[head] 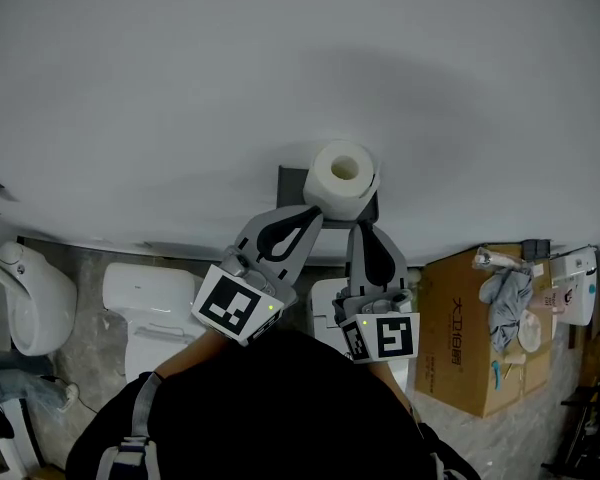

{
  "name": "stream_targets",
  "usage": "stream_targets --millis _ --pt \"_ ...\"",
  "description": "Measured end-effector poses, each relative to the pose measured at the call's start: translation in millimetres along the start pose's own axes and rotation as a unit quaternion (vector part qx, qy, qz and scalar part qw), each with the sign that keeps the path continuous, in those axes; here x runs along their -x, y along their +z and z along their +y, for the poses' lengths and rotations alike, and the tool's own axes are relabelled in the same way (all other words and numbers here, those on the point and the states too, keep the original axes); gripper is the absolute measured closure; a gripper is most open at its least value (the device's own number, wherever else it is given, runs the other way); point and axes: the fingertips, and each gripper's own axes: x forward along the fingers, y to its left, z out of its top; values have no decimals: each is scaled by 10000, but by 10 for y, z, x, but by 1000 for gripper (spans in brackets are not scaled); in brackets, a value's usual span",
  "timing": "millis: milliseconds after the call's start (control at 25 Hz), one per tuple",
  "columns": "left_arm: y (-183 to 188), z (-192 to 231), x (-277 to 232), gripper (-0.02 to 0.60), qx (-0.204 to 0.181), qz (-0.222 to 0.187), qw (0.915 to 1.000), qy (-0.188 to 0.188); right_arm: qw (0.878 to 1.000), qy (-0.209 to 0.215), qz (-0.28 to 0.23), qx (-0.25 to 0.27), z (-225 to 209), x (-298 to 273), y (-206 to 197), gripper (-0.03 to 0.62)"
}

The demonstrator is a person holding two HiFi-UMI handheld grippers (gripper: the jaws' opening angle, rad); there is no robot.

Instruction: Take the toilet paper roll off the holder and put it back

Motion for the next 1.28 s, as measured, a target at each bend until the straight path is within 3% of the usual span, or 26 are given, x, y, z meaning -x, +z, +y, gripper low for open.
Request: stream_targets --millis 440,800,1080,1280 --pt "67 99 -72 568 -380 -140 9991 -88 9999 -134 -44 46 -12 -12 28 571" --pt "27 115 -159 414 -342 83 9993 -152 9998 -205 -33 63 -41 -5 34 571" --pt "19 109 -250 288 -520 243 9979 -302 9997 -244 -37 85 -52 -18 30 571" --pt "56 125 -341 253 -655 260 9969 -339 9995 -288 -60 80 -87 -25 39 571"
